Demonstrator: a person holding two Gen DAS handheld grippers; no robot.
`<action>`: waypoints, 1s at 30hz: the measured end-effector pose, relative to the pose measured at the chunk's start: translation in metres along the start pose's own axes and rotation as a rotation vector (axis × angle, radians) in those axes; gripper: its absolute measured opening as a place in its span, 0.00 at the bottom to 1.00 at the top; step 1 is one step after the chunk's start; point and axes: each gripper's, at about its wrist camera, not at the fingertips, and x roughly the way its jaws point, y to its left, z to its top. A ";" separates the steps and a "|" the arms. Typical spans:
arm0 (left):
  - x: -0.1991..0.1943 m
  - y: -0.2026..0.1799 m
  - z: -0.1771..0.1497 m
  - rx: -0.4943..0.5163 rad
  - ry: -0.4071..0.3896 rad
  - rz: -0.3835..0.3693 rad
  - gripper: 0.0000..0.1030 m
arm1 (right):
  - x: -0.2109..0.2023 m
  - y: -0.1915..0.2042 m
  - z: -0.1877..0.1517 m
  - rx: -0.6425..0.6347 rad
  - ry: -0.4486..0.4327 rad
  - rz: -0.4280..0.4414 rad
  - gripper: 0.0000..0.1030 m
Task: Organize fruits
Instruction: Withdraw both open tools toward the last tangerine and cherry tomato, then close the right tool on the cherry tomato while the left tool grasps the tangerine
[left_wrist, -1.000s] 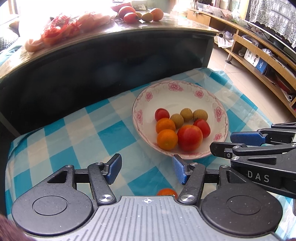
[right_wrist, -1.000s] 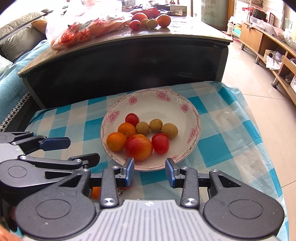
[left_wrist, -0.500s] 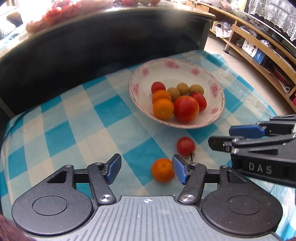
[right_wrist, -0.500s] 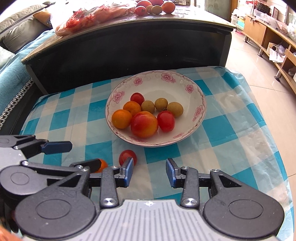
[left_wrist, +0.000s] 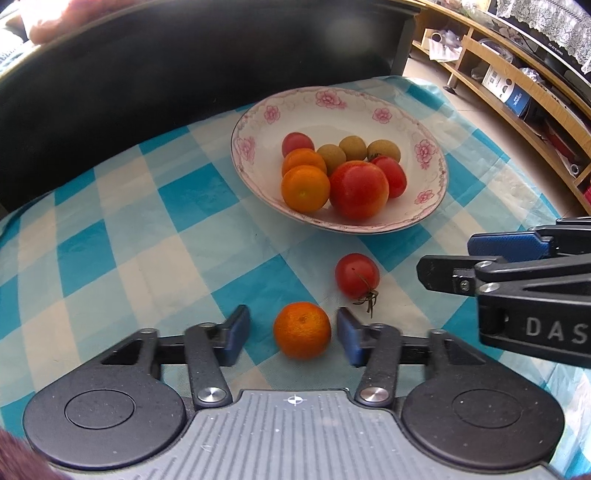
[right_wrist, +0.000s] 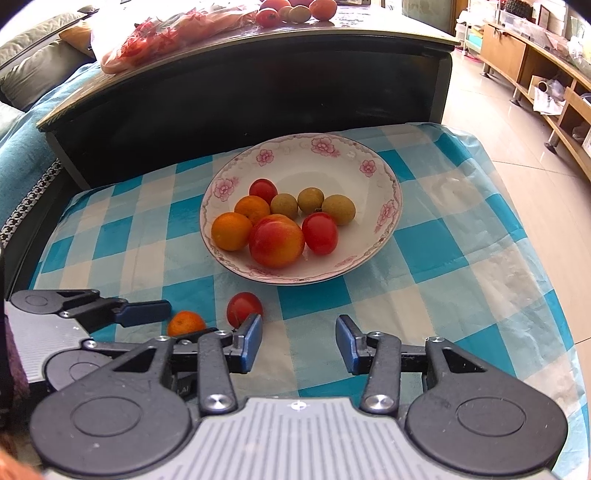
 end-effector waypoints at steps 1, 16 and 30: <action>0.000 0.001 -0.001 -0.003 -0.003 -0.003 0.47 | 0.001 0.000 0.000 0.000 0.002 0.001 0.45; -0.015 0.024 -0.015 0.000 0.004 -0.025 0.41 | 0.034 0.024 0.013 0.043 0.060 0.071 0.46; -0.011 0.023 -0.014 0.013 -0.004 -0.010 0.45 | 0.053 0.045 0.012 -0.094 0.075 0.031 0.31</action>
